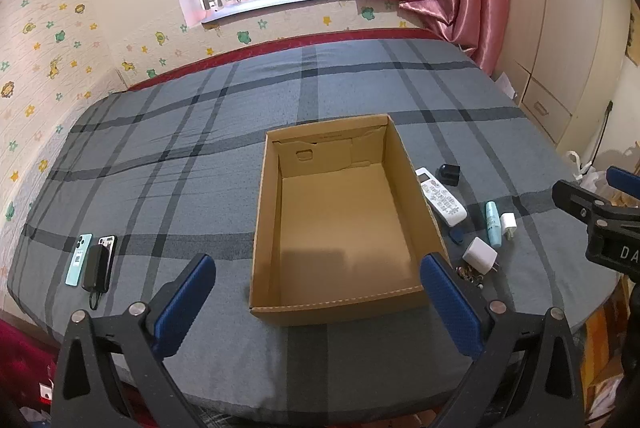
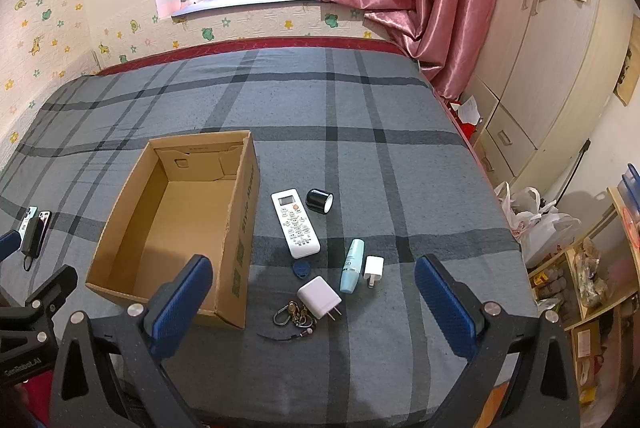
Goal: Organize rigid objects
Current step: 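Move both tools toward the cardboard box and the items beside it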
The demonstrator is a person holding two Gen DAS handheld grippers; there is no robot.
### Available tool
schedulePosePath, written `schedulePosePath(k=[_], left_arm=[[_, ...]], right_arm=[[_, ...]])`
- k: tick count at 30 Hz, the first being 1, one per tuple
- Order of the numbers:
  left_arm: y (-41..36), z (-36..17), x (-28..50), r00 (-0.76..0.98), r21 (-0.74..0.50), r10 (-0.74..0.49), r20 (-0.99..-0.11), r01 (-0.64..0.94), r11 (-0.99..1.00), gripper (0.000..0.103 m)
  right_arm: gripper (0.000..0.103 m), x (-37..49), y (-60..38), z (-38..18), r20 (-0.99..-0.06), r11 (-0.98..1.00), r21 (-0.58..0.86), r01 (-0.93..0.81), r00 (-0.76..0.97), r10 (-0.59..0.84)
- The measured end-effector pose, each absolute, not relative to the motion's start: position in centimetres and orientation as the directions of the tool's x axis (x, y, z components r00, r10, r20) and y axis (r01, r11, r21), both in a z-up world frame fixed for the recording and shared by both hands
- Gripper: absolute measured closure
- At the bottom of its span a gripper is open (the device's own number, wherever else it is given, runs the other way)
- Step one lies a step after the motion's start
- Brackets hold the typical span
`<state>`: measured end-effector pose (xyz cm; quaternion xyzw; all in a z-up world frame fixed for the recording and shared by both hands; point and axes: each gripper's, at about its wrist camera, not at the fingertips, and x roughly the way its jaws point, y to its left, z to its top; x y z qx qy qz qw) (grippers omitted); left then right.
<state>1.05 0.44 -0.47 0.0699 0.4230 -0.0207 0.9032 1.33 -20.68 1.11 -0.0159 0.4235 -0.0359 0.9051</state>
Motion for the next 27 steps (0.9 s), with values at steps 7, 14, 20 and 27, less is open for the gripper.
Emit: schedulePosePath(k=[7,14,20,27], left_arm=[[0.4,-0.4,1.5,0.639,0.11,0.022,-0.769,0.099,0.989,0.0],[0.5,-0.4,2.1,0.637,0.11,0.021,-0.771,0.1,0.989,0.0],[0.6,-0.4,2.7,0.638,0.099,0.007,-0.77,0.109,0.989,0.0],[1.4,-0.5,3.8,0.646,0.067,-0.037,-0.762,0.135,0.989,0.0]], right_arm=[[0.0,1.6,-20.8,1.2,-0.764,0.997,-0.06,0.056,0.639,-0.082],[0.0,2.2,-21.0,1.2,-0.767,0.996,-0.06,0.059,0.636,-0.084],[0.0,2.5,-21.2,1.1,-0.77,0.996,-0.06,0.064,0.632,-0.087],[0.0,3.5,-21.8,0.6,-0.777,0.996,-0.058,0.074,0.623,-0.092]])
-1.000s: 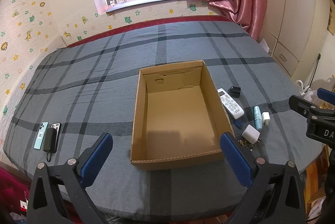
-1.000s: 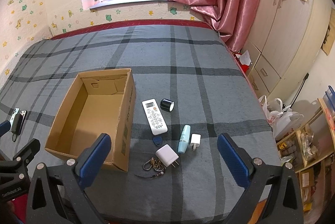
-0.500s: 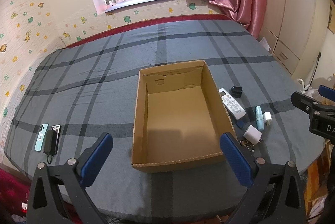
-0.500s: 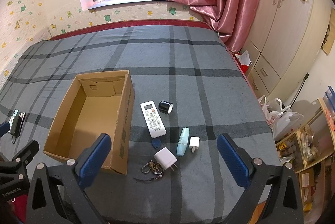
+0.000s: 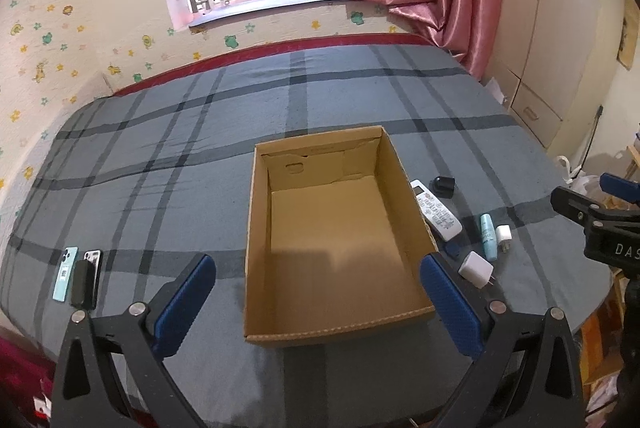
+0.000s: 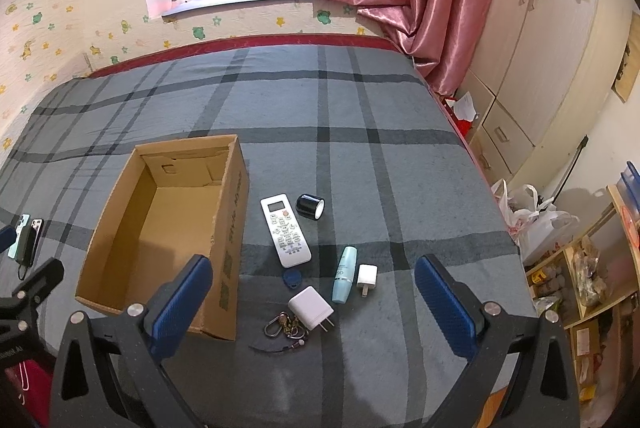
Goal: Organize rigid objects
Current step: 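Move both tools toward the cardboard box and the items beside it, then clamp the cardboard box wall with the left gripper while the right tool approaches the items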
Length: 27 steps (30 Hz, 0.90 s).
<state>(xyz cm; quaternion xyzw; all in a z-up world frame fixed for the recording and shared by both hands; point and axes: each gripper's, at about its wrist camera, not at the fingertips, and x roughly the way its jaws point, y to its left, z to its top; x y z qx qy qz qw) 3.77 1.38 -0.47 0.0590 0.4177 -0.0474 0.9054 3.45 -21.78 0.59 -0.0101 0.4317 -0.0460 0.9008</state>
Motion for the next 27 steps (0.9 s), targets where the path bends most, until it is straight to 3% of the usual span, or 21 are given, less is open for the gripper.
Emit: schedulePosePath(k=[22,27], left_arm=[[6.9,-8.4,12.3,0.62,0.128,0.045,-0.784,0.09,0.988,0.0],[8.1,-11.3,14.6,0.58,0.079,0.014,-0.815,0.087,0.993,0.0]], right_arm=[[0.0,6.7,-22.7,-3.9,-0.823,0.994,-0.08,0.079,0.558,-0.11],[0.0,7.4,-22.9,-5.3,-0.841,0.993,-0.087,0.079,0.529,-0.116]])
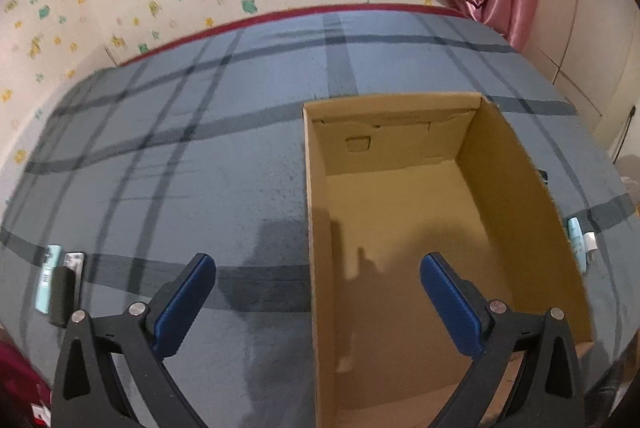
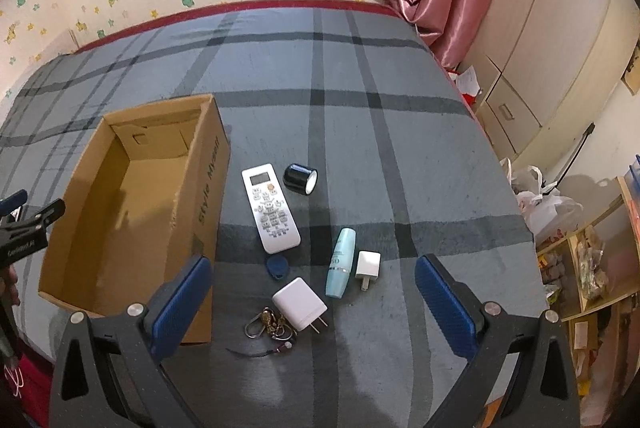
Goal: Organize rigid objects
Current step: 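Clamp the cardboard box wall with the left gripper while the right tool approaches the items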
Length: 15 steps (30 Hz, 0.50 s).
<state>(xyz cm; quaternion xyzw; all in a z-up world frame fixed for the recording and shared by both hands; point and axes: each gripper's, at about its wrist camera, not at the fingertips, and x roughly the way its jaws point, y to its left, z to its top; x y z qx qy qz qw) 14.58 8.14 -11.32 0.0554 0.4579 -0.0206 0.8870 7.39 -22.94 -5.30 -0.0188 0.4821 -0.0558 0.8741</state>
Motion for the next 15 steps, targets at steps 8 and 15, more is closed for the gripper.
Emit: schedulePosePath(k=[8,15], left_arm=[[8.6,-14.2,16.7,0.559,0.073,0.0,-0.829,0.108,0.991,0.0],[8.9,-15.0,17.2,0.549,0.069,-0.005,-0.836,0.116,0.991,0.028]], right_arm=[[0.0,7.9,-23.5,-6.8,-0.852,0.991,-0.096,0.088,0.507,-0.128],[0.0,7.9,-23.8,-7.6,-0.862,0.991,-0.096,0.094,0.49,-0.13]])
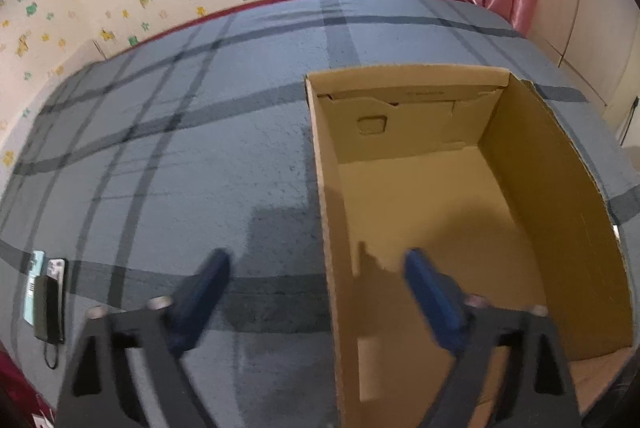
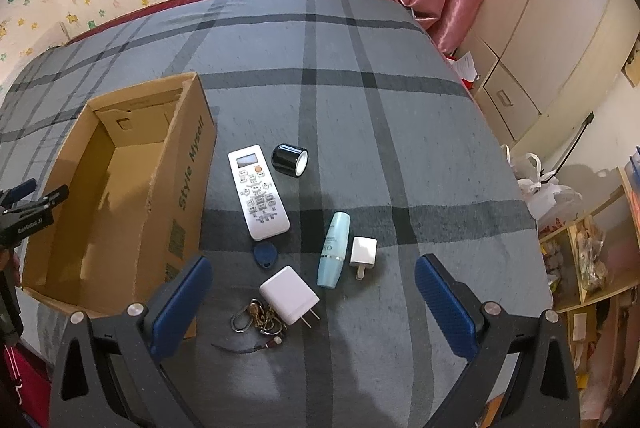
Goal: Organize rigid objects
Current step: 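Clamp the cardboard box wall with the left gripper while the right tool approaches the items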
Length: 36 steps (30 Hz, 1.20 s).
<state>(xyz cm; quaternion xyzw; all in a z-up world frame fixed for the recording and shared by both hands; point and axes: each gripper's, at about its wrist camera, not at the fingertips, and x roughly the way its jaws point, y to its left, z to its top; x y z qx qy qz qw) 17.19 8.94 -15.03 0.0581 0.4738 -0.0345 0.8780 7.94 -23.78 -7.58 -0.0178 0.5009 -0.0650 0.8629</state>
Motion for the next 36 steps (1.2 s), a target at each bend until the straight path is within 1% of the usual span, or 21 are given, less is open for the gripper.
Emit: schedulePosePath(k=[1,2,4,5,7,10,15,26,30,36], left_arm=[[9.0,-15.3,17.3,0.536,0.052,-0.022,-0.844,0.123,0.991,0.042],[8.9,-15.6,17.4,0.52,0.04,-0.035,-0.854,0.132,0.991,0.05],[8.6,-16.1,17.5,0.506,0.045,-0.037,-0.862,0.148,0.988,0.084],[8.5,-16.4,17.5,0.497,0.045,-0.039,-0.867,0.156,0.987,0.087],[8.5,-16.5,17.5,0.497,0.05,-0.035,-0.867,0.157,0.986,0.087],[8.8,-16.4,17.6,0.488,0.019,-0.059,-0.871,0.152,0.988,0.088],[7.9,-16.5,17.4,0.494,0.086,-0.017,-0.869,0.185,0.979,0.088],[8.0,-16.4,17.5,0.496,0.089,-0.004,-0.868,0.164,0.983,0.088],[8.0,-16.4,17.5,0.495,0.089,0.0,-0.869,0.157,0.984,0.088],[8.1,-16.5,17.6,0.496,0.081,-0.004,-0.868,0.15,0.985,0.088]], right_arm=[[0.0,7.9,-23.8,-7.7,-0.862,0.991,-0.096,0.094,0.489,-0.13],[0.0,7.9,-23.8,-7.7,-0.862,0.991,-0.096,0.095,0.489,-0.13],[0.0,7.9,-23.9,-7.7,-0.862,0.991,-0.095,0.097,0.49,-0.131],[0.0,7.8,-23.9,-7.7,-0.861,0.991,-0.094,0.099,0.491,-0.131],[0.0,7.8,-24.0,-7.7,-0.86,0.99,-0.094,0.101,0.492,-0.132],[0.0,7.7,-24.1,-7.8,-0.86,0.99,-0.095,0.102,0.492,-0.133],[0.0,7.7,-24.6,-7.8,-0.856,0.99,-0.089,0.112,0.499,-0.133],[0.0,8.3,-26.1,-8.3,-0.853,0.99,-0.084,0.116,0.505,-0.132],[0.0,9.0,-26.7,-9.1,-0.852,0.992,-0.077,0.105,0.51,-0.12],[0.0,10.7,-28.0,-11.8,-0.861,0.992,-0.081,0.094,0.496,-0.117]])
